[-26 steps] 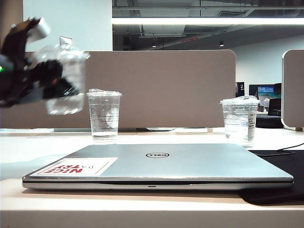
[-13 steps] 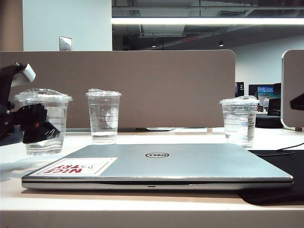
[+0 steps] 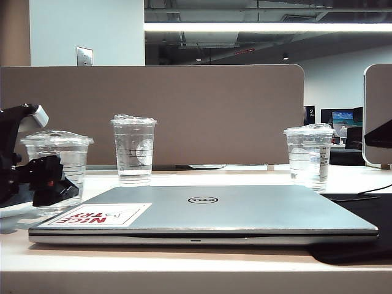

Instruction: Pick up the coffee cup on the middle and place it on the left side of the laptop.

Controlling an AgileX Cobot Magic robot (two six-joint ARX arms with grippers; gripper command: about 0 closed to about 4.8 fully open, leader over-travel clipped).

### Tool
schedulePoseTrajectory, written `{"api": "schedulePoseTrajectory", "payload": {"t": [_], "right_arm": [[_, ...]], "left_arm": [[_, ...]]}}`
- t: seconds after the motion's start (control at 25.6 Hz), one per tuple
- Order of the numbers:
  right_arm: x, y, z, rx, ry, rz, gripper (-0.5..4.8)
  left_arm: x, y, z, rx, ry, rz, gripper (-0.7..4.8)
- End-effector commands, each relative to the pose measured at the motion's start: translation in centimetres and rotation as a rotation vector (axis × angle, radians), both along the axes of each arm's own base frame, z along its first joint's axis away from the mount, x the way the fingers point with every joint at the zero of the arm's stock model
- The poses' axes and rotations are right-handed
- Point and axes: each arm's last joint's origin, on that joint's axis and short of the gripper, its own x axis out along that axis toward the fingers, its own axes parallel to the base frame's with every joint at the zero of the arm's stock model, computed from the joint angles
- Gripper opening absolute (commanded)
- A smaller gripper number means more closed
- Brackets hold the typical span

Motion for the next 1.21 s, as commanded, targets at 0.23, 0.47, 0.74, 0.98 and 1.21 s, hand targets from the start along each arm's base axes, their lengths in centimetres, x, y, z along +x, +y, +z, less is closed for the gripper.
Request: {"api": "schedulePoseTrajectory", "payload": {"t": [0.23,0.47,0.74,0.98,1.21], "right_arm": [[0.0,0.0,0.0,0.004,-0.008,0.002,-0.05],[0.0,0.0,0.0,0.004,-0.008,0.002,-0.05],[0.0,0.0,0.0,0.006,-0.01,0.002,-0.05],[0.2,-0.4,0.1,0.012,-0.024,-0.039,-0.05],[0.5,-2.1,0.8,0.039,-0.091,-0.198,-0.05]], "left_arm": [[-1.4,0.3,0.2,-0.01,-0.058,0.001,4.41],[-4.9,1.0,0.3,-0.001,-0.074,0.018,4.41],[-6.6,1.2,1.2,-0.025,-0.095,-0.026,4.31],[-6.7,1.0,3.3,-0.11,-0.21,-0.073,-0.06],[-7.2,1.1,5.5,-0.158,-0.328,-0.07,-0.06]]}}
